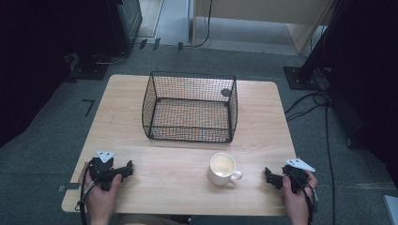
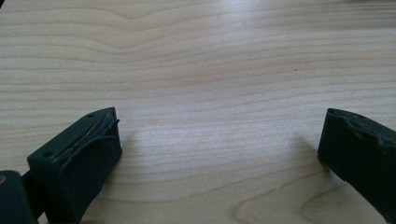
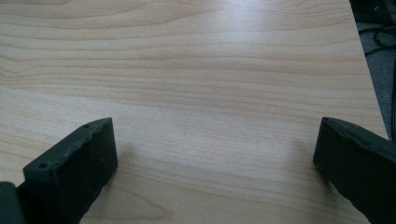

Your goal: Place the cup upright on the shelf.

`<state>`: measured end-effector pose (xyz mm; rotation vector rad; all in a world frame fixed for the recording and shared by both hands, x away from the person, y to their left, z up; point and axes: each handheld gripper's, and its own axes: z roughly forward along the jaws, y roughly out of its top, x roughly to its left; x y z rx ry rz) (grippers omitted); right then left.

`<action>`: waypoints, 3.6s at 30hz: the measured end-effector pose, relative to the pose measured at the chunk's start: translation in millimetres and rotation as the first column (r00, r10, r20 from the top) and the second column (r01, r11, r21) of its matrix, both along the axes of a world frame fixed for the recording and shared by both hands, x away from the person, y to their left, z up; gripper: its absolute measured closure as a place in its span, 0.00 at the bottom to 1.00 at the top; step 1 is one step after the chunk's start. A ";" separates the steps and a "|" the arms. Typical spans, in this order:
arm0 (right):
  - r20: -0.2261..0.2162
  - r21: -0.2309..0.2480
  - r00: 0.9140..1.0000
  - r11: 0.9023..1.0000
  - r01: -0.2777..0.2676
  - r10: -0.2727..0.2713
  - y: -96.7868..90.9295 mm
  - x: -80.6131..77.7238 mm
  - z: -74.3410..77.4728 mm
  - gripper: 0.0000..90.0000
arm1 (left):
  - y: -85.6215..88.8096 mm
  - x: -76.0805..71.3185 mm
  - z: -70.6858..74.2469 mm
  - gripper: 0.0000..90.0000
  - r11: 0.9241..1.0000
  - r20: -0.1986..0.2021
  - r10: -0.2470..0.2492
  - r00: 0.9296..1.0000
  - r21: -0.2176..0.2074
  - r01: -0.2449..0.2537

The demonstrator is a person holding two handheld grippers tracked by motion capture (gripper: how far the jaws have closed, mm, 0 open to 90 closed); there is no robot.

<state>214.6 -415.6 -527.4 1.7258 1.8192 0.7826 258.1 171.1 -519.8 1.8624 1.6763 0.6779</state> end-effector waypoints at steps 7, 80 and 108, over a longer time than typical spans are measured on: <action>-0.004 0.041 0.999 0.998 -0.054 0.055 2.7 -3.2 1.9 0.00 | -0.9 0.8 0.1 0.00 1.000 -0.001 0.009 1.000 0.000 -0.009; 0.165 0.174 0.821 0.803 -0.570 0.547 80.0 -24.8 20.7 0.76 | -4.1 2.5 -0.1 0.00 1.000 0.000 0.015 1.000 0.000 -0.015; 0.156 0.120 0.786 0.778 -0.617 0.599 120.1 -19.8 44.1 0.89 | -5.7 3.1 -0.1 0.00 1.000 0.000 0.008 1.000 -0.001 -0.008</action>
